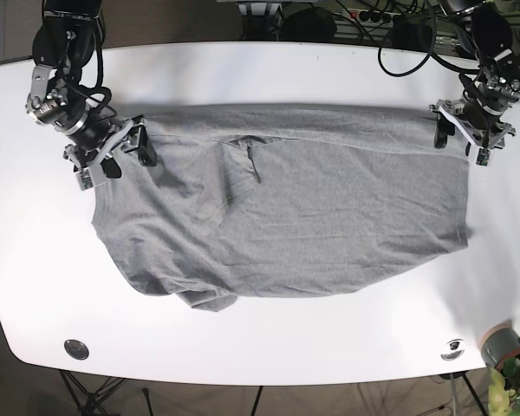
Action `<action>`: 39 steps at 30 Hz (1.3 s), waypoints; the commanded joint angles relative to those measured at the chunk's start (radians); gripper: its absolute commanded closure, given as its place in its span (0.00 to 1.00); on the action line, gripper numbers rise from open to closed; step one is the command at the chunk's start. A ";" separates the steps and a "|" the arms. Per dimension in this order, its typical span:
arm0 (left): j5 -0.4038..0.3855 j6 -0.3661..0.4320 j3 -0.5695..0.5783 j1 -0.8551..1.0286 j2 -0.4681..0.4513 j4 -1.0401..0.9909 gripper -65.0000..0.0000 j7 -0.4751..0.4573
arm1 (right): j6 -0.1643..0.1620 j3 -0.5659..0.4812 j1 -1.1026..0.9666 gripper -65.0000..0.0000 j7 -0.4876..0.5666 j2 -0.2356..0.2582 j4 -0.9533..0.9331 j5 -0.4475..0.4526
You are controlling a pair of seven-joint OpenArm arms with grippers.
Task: Fold the T-shirt properly
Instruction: 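Regrasp the shirt edge with both grippers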
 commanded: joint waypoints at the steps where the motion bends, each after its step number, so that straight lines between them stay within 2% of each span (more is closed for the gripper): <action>1: -0.018 0.002 0.001 -0.009 -0.018 -0.004 0.45 -0.026 | -0.003 -0.022 0.012 0.33 0.014 0.010 0.015 -0.060; 5: -0.018 0.002 -0.001 -0.009 -0.021 -0.036 0.45 -0.029 | -0.001 -0.061 0.020 0.39 0.014 -0.021 0.010 -0.152; 8: -0.018 0.002 -0.001 -0.009 -0.024 -0.056 0.45 -0.029 | 0.002 -0.060 0.022 0.47 0.019 -0.044 0.009 -0.213; 14: -0.018 0.002 -0.002 -0.009 -0.044 -0.090 0.45 -0.029 | 0.005 -0.055 0.052 0.74 0.020 -0.080 0.002 -0.295; 17: -0.018 0.002 -0.002 -0.011 -0.047 -0.101 0.45 -0.029 | 0.005 -0.041 0.074 0.88 0.020 -0.083 -0.021 -0.301; 20: -0.018 0.002 -0.002 -0.011 -0.047 -0.102 0.45 -0.029 | 0.006 0.018 0.081 0.97 0.020 -0.083 -0.031 -0.273; 25: -0.018 0.002 -0.004 -0.009 -0.047 -0.104 0.45 -0.029 | 0.008 0.117 0.088 0.95 0.017 -0.070 -0.039 -0.183; 27: -0.018 0.002 -0.004 -0.009 -0.047 -0.104 0.45 -0.029 | 0.008 0.130 0.097 0.95 0.016 -0.048 -0.047 -0.166; 36: -0.018 0.002 -0.036 -0.009 -0.047 -0.104 0.45 -0.029 | 0.008 0.136 0.163 0.94 0.020 -0.021 -0.159 -0.167; 37: -0.018 0.002 -0.036 -0.009 -0.047 -0.104 0.45 -0.029 | 0.008 0.136 0.174 0.92 0.020 -0.019 -0.169 -0.167; 39: -0.018 0.002 -0.036 -0.009 -0.048 -0.104 0.45 -0.029 | 0.008 0.136 0.186 0.80 0.020 -0.016 -0.176 -0.167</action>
